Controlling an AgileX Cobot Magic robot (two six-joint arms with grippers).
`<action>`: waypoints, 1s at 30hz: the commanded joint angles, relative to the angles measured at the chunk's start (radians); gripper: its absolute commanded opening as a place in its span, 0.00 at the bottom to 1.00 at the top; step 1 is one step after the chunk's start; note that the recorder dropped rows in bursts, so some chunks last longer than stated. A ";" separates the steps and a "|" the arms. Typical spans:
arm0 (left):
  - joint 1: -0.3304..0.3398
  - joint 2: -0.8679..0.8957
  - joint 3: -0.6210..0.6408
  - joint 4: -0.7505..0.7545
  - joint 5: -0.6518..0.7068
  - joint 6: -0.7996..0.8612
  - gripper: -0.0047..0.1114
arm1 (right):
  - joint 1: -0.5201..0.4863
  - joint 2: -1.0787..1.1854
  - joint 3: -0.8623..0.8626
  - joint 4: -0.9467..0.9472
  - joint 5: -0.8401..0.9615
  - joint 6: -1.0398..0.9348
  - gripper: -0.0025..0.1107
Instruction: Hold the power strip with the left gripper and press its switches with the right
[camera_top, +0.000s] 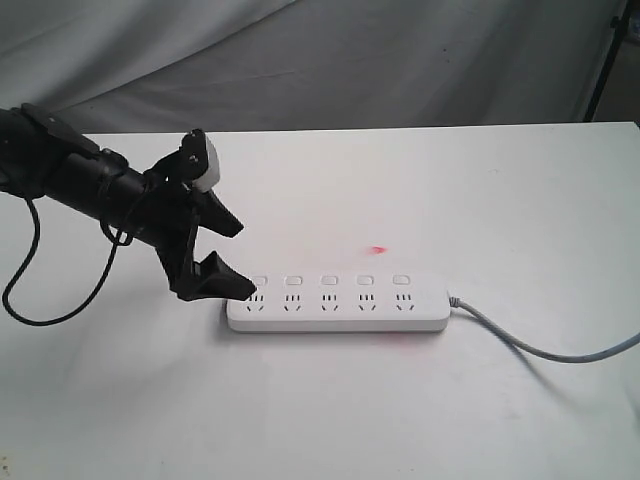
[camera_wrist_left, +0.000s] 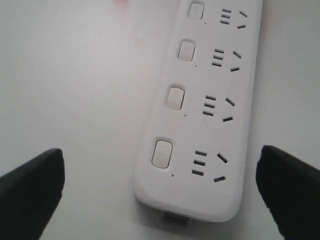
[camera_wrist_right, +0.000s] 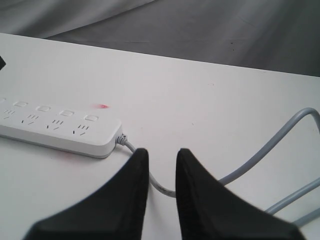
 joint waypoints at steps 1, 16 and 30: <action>-0.004 -0.039 -0.003 -0.010 -0.011 -0.013 0.88 | 0.002 -0.003 0.003 0.004 -0.002 0.002 0.19; -0.004 -0.436 -0.003 -0.012 -0.079 -0.324 0.04 | 0.002 -0.003 0.003 0.004 -0.002 0.002 0.19; -0.004 -0.563 -0.003 -0.078 -0.166 -0.426 0.04 | 0.002 -0.003 0.003 0.004 -0.002 0.002 0.19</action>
